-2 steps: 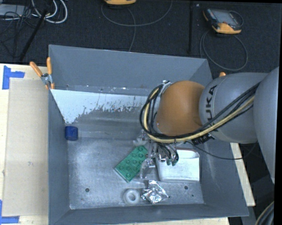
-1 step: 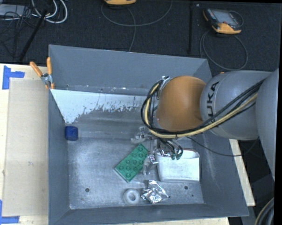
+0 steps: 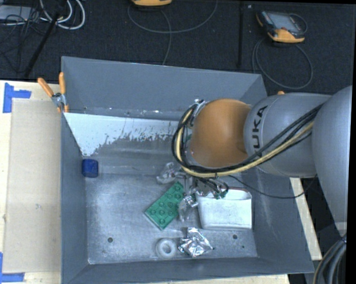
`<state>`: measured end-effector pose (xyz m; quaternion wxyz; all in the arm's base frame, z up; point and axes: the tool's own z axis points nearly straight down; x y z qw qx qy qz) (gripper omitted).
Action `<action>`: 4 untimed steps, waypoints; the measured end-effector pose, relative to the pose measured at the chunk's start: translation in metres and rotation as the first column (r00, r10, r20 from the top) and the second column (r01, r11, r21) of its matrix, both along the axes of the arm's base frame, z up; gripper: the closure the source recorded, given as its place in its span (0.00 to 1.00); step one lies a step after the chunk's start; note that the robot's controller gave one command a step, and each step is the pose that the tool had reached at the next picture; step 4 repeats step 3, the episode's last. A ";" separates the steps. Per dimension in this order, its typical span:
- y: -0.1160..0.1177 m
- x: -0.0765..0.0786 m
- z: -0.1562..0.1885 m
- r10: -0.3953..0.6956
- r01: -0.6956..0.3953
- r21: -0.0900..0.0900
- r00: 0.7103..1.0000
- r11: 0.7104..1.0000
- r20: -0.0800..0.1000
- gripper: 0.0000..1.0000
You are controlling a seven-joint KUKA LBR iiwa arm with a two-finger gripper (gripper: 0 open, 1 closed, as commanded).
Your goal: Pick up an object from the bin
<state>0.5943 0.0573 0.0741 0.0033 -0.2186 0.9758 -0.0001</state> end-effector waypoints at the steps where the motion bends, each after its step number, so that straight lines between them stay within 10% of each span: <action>1: 0.000 0.001 0.002 -0.005 0.005 0.000 1.000 1.000 -0.005 0.00; 2: 0.001 0.003 0.004 -0.006 0.006 0.003 1.000 1.000 0.003 1.00; 4: 0.002 0.005 0.047 -0.011 0.011 0.000 1.000 1.000 -0.001 1.00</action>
Offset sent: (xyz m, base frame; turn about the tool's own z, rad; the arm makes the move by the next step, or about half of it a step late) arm 0.0000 0.0000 0.0000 0.0000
